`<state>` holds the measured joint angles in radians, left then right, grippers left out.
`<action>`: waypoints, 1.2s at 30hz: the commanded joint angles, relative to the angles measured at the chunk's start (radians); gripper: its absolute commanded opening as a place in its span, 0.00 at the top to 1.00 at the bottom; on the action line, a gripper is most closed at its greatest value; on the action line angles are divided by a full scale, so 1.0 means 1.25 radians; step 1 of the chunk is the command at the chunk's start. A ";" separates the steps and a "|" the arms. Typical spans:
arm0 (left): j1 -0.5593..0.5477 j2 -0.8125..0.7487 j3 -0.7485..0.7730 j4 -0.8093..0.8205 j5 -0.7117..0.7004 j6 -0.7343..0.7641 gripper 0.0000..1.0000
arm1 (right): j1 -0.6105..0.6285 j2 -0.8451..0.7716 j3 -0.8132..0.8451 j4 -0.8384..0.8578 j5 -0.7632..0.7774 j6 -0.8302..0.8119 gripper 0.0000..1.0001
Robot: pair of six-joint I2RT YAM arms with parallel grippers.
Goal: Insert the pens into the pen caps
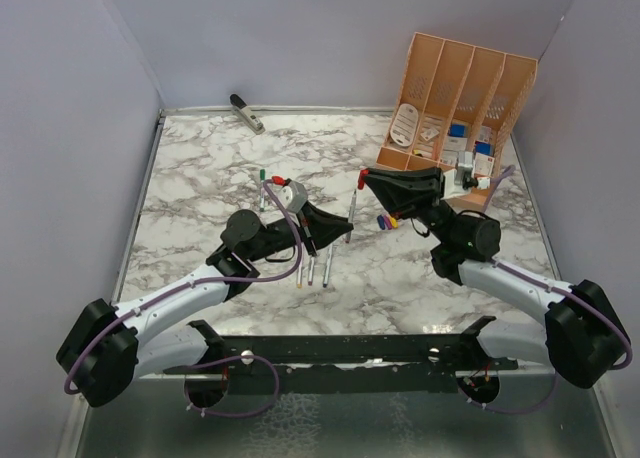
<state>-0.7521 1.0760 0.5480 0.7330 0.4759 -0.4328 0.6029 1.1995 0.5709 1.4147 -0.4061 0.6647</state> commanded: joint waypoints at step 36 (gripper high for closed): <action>0.001 -0.025 0.000 0.033 0.024 0.006 1.00 | 0.005 0.011 0.019 -0.066 -0.031 -0.033 0.98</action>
<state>-0.7521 1.0527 0.5480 0.7326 0.5072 -0.4240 0.6033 1.2045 0.5900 1.3239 -0.4137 0.6163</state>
